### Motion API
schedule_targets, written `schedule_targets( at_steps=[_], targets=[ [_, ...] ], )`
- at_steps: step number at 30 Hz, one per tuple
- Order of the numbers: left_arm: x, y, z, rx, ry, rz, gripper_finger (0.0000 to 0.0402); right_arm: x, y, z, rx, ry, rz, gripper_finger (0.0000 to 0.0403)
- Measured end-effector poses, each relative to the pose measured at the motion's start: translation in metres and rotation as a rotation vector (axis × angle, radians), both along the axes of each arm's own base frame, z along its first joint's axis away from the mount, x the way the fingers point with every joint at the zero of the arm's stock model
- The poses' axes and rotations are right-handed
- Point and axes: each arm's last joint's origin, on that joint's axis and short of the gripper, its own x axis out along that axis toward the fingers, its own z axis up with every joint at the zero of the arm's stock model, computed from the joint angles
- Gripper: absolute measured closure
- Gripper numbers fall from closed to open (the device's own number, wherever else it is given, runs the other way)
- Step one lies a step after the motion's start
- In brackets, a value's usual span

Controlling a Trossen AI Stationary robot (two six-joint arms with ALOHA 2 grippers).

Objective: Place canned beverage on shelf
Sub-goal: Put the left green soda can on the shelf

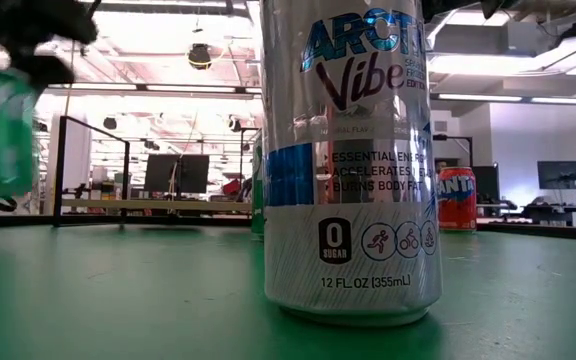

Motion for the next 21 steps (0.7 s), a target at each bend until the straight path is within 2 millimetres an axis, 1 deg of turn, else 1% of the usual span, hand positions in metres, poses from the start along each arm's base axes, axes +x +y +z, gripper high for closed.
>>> schedule_targets(
  at_steps=[3, 6, 9, 12, 14, 16, 18, 21],
  targets=[
    [0.011, 0.009, 0.024, 0.072, -0.042, 0.025, 0.0121, 0.000, 0.000, 0.000, 0.000, 0.000, 0.000, 0.0340],
    [0.028, 0.024, 0.047, 0.155, -0.017, -0.001, 0.0121, 0.000, 0.000, 0.000, 0.000, -0.001, 0.000, 0.0340],
    [0.052, 0.045, 0.069, 0.222, 0.030, -0.066, 0.0121, 0.000, 0.000, 0.000, 0.000, -0.005, 0.000, 0.0340],
    [0.073, 0.073, 0.086, 0.277, 0.028, -0.136, 0.0121, 0.000, 0.001, 0.001, 0.000, -0.006, 0.003, 0.0340],
    [0.082, 0.094, 0.093, 0.319, 0.035, -0.170, 0.0121, 0.000, 0.003, 0.001, 0.000, -0.006, 0.012, 0.0340],
    [0.085, 0.119, 0.096, 0.369, 0.076, -0.167, 0.0121, -0.001, 0.007, 0.002, 0.001, -0.008, 0.023, 0.0340],
    [0.084, 0.145, 0.095, 0.396, 0.116, -0.148, 0.0121, -0.003, 0.010, 0.004, 0.001, -0.017, 0.034, 0.0340],
    [0.077, 0.181, 0.089, 0.409, 0.147, -0.101, 0.0121, -0.005, 0.015, 0.006, 0.002, -0.023, 0.051, 0.0340]
  ],
)
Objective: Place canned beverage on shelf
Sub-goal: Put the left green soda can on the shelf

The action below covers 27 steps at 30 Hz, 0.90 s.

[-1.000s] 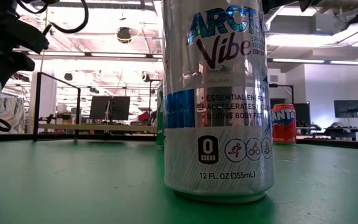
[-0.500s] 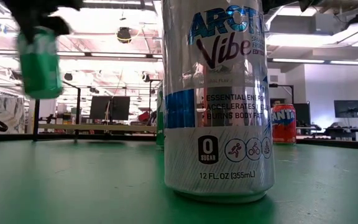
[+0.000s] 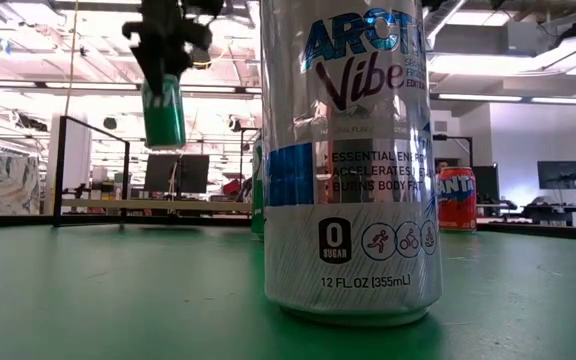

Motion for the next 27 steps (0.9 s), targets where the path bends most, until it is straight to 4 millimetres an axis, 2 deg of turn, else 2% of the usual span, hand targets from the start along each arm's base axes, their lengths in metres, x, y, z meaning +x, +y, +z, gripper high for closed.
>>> schedule_targets(
  at_steps=[3, 6, 9, 12, 16, 25, 27],
  targets=[
    [-0.012, 0.030, -0.007, -0.013, 0.013, 0.017, 0.0121, -0.002, 0.004, 0.002, 0.001, -0.014, 0.014, 0.0340],
    [-0.026, 0.051, -0.011, -0.006, 0.041, 0.027, 0.0121, -0.002, 0.008, 0.002, 0.000, -0.003, 0.029, 0.0340],
    [-0.042, 0.065, -0.011, 0.013, 0.049, 0.045, 0.0121, -0.004, 0.012, 0.003, 0.002, -0.014, 0.043, 0.0340],
    [-0.049, 0.078, -0.009, 0.061, 0.001, 0.137, 0.0121, -0.004, 0.017, 0.003, 0.001, -0.007, 0.059, 0.0340],
    [-0.049, 0.081, -0.012, 0.040, 0.000, 0.172, 0.0121, -0.005, 0.021, 0.002, 0.001, -0.003, 0.074, 0.0340],
    [-0.039, 0.100, -0.044, -0.041, 0.126, 0.249, 0.0121, -0.006, 0.024, 0.000, -0.003, 0.020, 0.083, 0.0340],
    [-0.036, 0.102, -0.047, -0.055, 0.109, 0.251, 0.0121, -0.006, 0.024, -0.001, -0.004, 0.030, 0.085, 0.0340]
  ],
)
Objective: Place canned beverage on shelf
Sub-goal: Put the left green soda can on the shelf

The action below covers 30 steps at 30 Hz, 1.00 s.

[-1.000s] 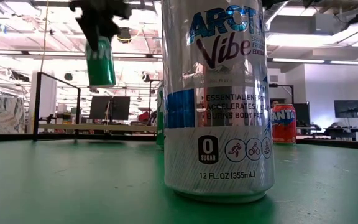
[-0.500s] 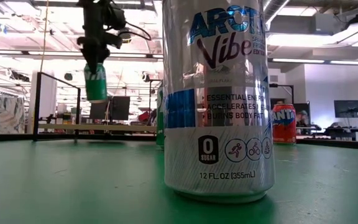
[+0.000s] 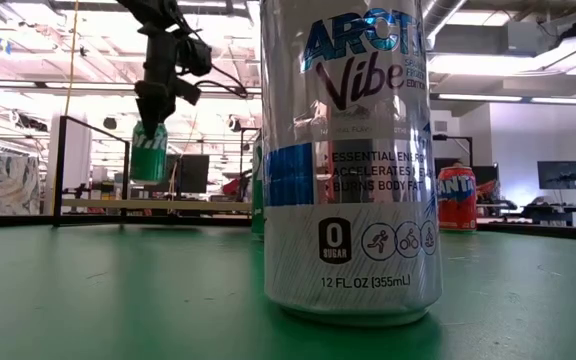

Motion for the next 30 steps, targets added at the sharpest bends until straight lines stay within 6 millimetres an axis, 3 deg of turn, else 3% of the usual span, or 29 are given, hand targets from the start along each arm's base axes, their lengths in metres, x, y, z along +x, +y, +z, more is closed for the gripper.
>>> schedule_targets(
  at_steps=[3, 6, 12, 16, 19, 23, 30],
  targets=[
    [0.011, -0.006, 0.000, -0.034, -0.073, -0.072, 0.0121, 0.000, -0.001, -0.003, 0.000, 0.026, 0.021, 0.0340],
    [0.019, -0.010, 0.001, 0.009, -0.033, -0.152, 0.0121, -0.002, -0.004, -0.001, 0.006, 0.036, 0.047, 0.0340],
    [0.018, -0.002, 0.002, 0.082, -0.019, -0.159, 0.0121, -0.008, -0.011, 0.000, 0.013, 0.079, 0.079, 0.0340],
    [0.035, -0.014, 0.002, 0.037, -0.116, -0.220, 0.0121, -0.015, -0.013, 0.001, 0.010, 0.110, 0.075, 0.0340],
    [0.041, -0.017, 0.003, 0.075, -0.078, -0.265, 0.0121, -0.019, -0.016, 0.004, 0.009, 0.121, 0.067, 0.0340],
    [0.027, -0.006, 0.003, 0.116, 0.002, -0.264, 0.0121, -0.021, -0.017, 0.004, 0.007, 0.132, 0.063, 0.0340],
    [-0.001, 0.016, 0.004, 0.101, -0.054, -0.176, 0.0121, -0.022, -0.015, 0.003, 0.006, 0.146, 0.074, 0.0340]
  ],
)
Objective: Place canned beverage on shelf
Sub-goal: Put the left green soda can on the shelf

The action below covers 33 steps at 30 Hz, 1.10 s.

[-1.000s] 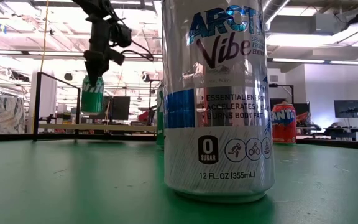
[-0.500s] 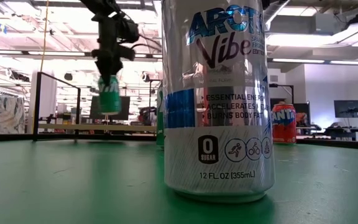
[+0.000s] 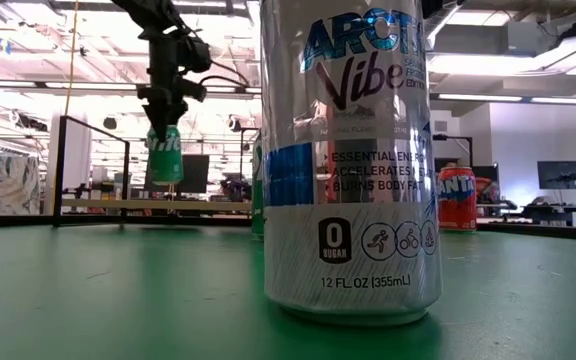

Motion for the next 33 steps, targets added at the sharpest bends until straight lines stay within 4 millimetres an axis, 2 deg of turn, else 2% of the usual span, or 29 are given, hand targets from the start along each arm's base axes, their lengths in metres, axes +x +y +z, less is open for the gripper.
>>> schedule_targets(
  at_steps=[6, 13, 18, 22, 33],
  targets=[
    [0.002, -0.001, 0.000, -0.021, -0.033, -0.056, 0.0121, 0.000, 0.001, -0.001, 0.006, 0.008, 0.003, 0.0340],
    [0.009, 0.000, -0.015, -0.133, -0.062, -0.028, 0.0121, 0.000, 0.001, -0.001, 0.007, 0.008, 0.003, 0.0340],
    [0.010, 0.004, -0.025, -0.149, 0.010, -0.018, 0.0121, 0.000, 0.001, -0.001, 0.007, 0.009, 0.009, 0.0340],
    [0.006, 0.004, -0.023, -0.154, 0.007, -0.010, 0.0121, -0.003, -0.001, 0.000, 0.009, 0.015, 0.020, 0.0340],
    [0.010, -0.006, -0.024, -0.230, 0.015, -0.031, 0.0121, -0.004, -0.006, 0.000, 0.003, 0.021, 0.006, 0.0340]
  ],
)
